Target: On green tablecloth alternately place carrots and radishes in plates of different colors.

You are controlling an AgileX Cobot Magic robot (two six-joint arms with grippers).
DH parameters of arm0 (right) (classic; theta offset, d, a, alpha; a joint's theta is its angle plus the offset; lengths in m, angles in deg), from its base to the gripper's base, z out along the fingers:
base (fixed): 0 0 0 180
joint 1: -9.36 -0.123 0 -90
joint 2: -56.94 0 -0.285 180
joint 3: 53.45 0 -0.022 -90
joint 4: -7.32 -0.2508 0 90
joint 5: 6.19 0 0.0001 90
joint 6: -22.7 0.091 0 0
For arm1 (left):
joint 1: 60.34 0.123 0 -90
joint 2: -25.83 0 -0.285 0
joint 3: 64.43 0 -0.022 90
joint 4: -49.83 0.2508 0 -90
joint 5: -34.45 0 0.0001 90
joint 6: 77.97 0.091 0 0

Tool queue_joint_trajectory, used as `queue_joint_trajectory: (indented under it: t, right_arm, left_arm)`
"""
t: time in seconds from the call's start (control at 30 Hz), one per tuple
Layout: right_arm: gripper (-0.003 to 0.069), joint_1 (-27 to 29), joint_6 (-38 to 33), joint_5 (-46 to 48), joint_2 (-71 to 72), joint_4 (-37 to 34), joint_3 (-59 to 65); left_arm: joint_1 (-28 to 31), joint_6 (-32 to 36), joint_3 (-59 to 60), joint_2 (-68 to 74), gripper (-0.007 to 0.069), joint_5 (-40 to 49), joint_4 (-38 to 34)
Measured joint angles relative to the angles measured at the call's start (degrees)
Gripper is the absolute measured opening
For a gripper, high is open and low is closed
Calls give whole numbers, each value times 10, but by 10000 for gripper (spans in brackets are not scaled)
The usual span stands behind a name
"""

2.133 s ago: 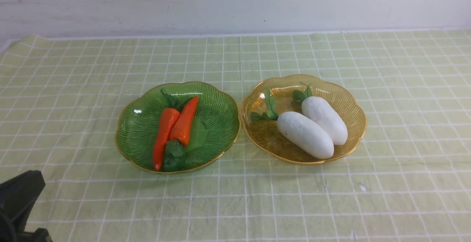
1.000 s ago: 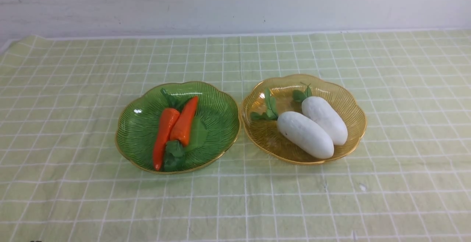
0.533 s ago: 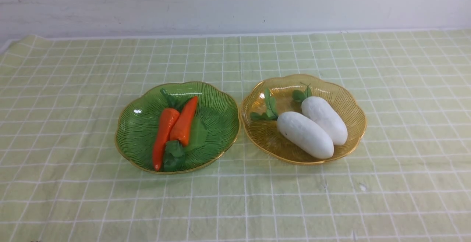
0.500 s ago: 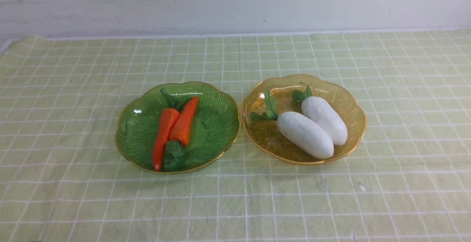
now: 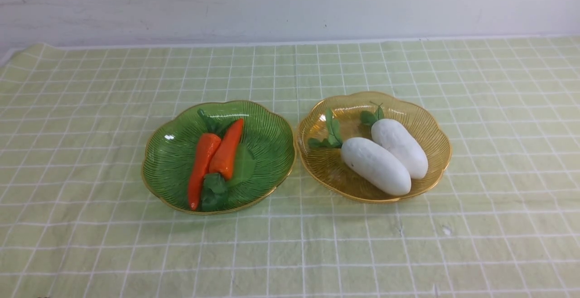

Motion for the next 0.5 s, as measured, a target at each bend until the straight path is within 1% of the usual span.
queue_joint_trajectory:
  t: [0.5]
  right_arm:
    - [-15, 0, 0, 0, 0, 0, 0]
  left_arm:
    - [0, -3, 0, 0, -8, 0, 0]
